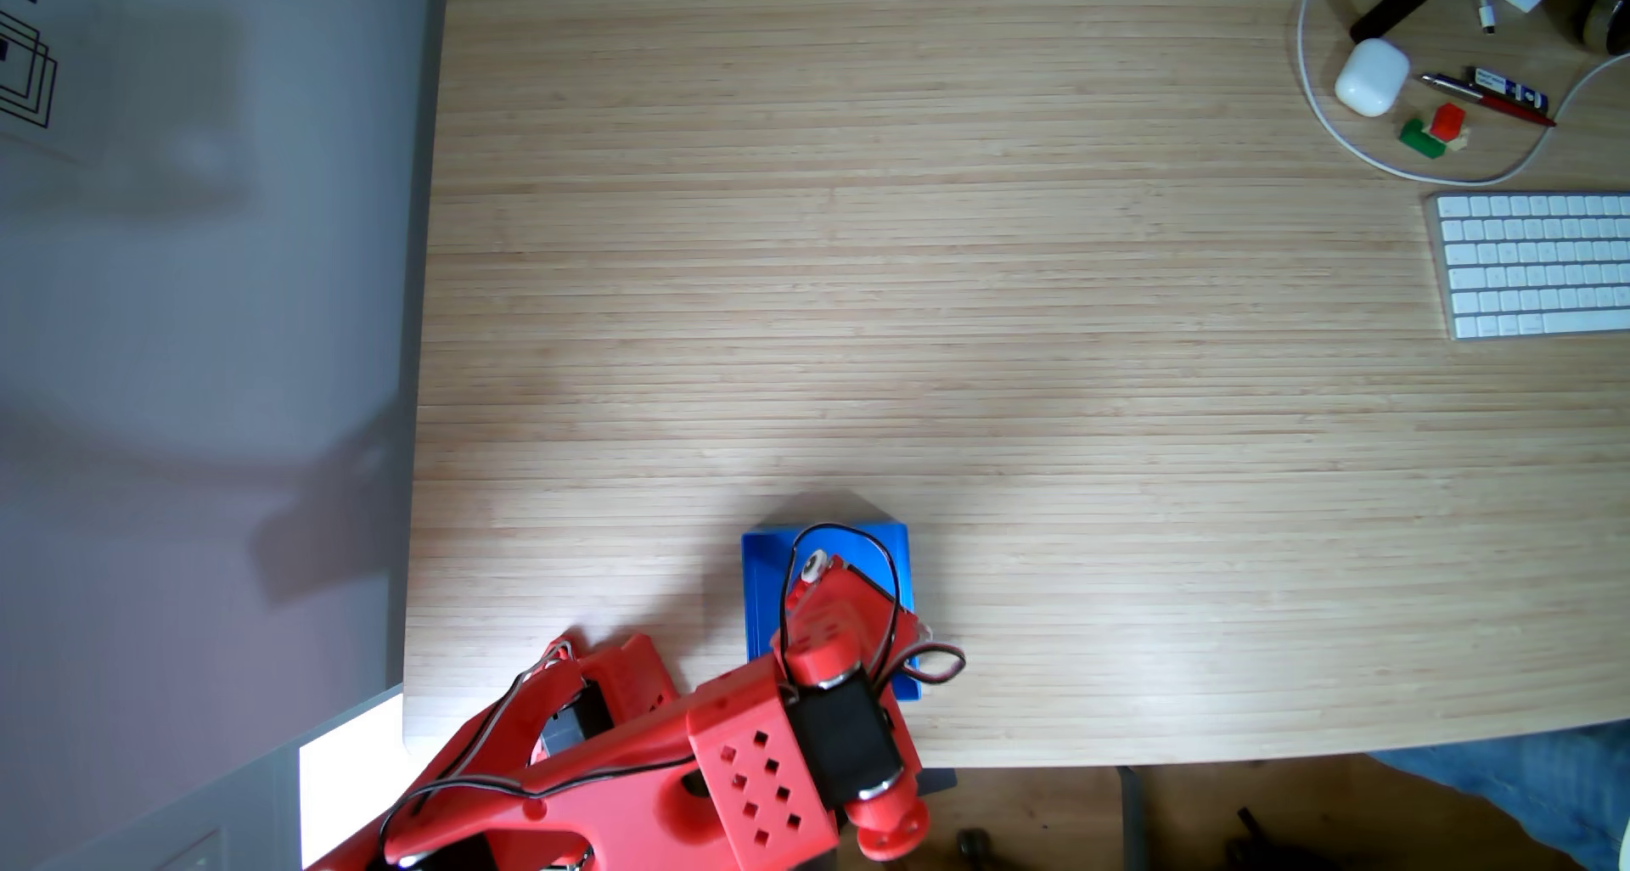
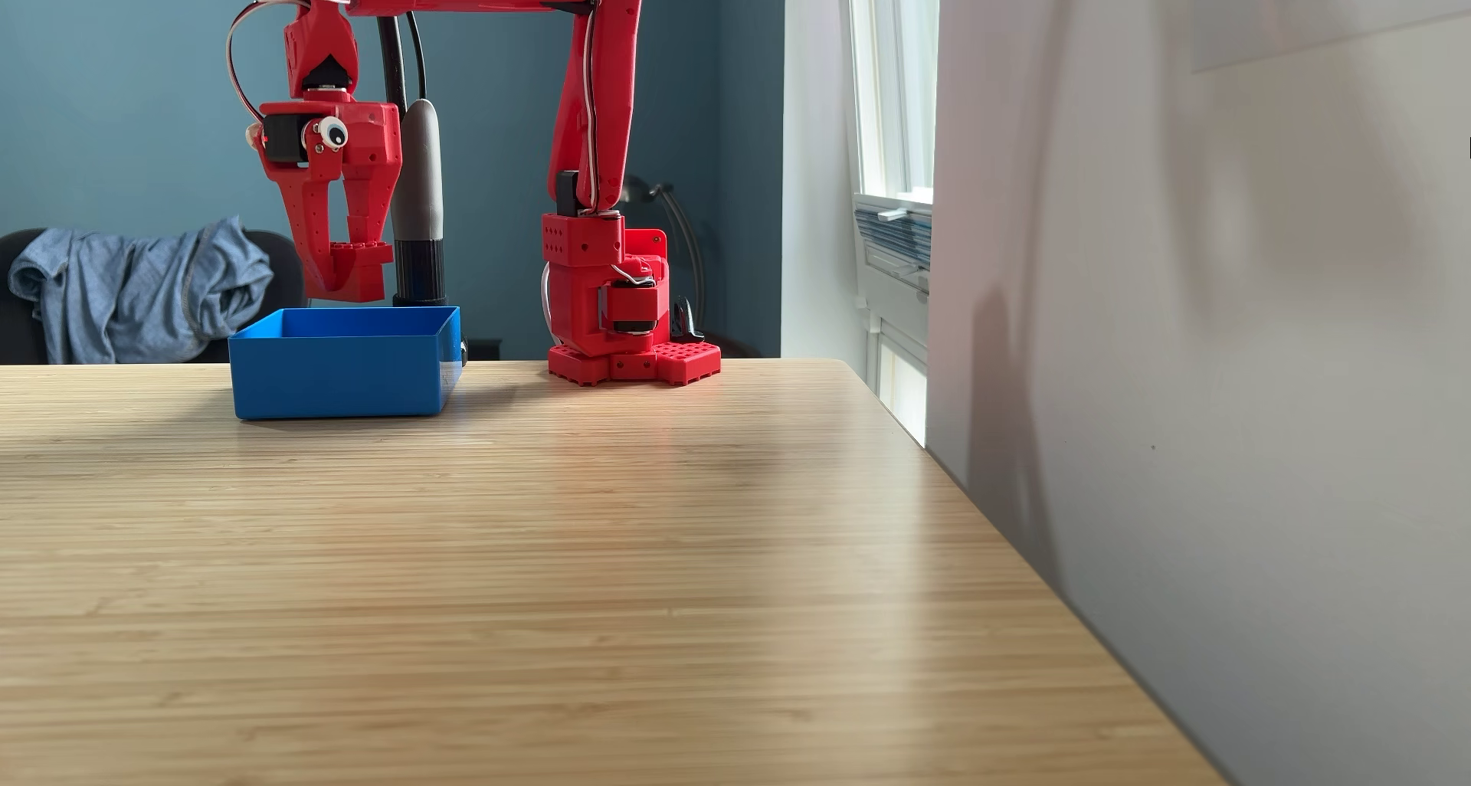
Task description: Put the red lego brick in blue bin
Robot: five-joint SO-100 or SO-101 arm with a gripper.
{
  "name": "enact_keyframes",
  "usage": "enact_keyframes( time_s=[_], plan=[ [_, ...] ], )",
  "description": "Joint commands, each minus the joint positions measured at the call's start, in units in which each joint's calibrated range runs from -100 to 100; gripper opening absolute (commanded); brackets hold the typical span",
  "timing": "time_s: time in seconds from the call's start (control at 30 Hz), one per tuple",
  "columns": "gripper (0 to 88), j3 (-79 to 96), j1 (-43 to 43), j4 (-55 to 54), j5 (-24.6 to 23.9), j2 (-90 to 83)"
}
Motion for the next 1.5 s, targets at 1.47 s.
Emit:
enact_keyframes(
  time_s=[1.47],
  plan=[
    [10.4, 13.87, 0.34, -13.17, 3.66, -3.64]
  ],
)
